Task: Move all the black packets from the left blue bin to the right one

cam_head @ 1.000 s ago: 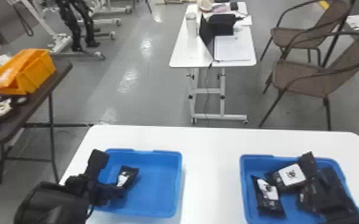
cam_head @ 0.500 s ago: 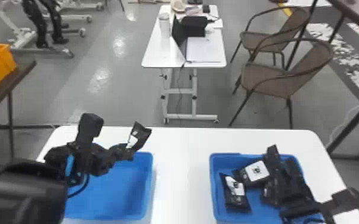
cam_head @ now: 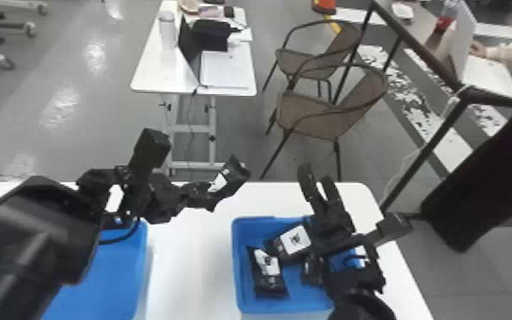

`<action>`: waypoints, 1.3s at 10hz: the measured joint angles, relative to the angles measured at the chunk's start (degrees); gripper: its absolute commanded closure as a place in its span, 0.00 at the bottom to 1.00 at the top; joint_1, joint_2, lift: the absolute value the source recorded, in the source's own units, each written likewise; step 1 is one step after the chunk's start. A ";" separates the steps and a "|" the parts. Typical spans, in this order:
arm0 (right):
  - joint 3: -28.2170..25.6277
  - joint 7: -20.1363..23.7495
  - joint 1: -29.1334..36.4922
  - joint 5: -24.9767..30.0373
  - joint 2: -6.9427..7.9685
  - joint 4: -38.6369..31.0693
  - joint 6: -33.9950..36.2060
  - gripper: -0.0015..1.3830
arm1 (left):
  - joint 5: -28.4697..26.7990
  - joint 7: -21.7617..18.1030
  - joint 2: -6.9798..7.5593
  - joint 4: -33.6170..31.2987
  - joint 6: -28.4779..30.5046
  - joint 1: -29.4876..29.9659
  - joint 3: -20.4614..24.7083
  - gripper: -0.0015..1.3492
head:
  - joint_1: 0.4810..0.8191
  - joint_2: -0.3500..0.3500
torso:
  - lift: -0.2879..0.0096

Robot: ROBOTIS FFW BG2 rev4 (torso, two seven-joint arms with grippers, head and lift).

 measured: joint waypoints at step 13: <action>6.33 -0.22 -3.07 4.63 0.00 -2.11 5.30 0.76 | -2.52 -3.92 -7.31 10.17 -7.69 -7.51 -4.14 0.90 | 0.63 0.20 | 0.97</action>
